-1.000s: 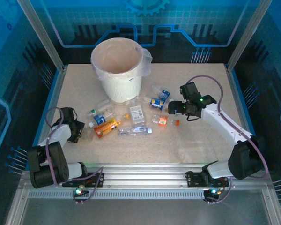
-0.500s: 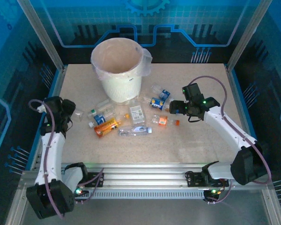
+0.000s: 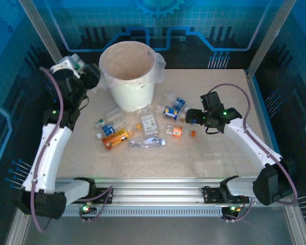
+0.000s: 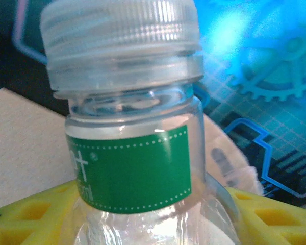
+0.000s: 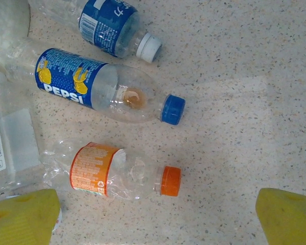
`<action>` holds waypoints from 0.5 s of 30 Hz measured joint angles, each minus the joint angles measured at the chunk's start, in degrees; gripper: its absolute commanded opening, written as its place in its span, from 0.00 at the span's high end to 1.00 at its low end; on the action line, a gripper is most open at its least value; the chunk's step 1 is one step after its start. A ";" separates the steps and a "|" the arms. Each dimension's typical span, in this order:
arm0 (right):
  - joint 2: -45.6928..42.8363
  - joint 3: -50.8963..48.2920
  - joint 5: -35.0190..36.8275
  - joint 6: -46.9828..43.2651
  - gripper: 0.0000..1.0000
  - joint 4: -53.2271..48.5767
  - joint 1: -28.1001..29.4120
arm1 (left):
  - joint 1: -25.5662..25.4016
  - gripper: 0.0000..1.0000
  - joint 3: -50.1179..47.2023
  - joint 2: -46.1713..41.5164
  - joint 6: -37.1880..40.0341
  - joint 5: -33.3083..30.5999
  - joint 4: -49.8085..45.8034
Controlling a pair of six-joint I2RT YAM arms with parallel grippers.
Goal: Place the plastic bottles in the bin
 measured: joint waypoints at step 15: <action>-1.73 -0.13 0.02 3.15 0.00 -0.92 -0.07 | -3.30 0.61 25.40 30.05 11.15 7.67 11.32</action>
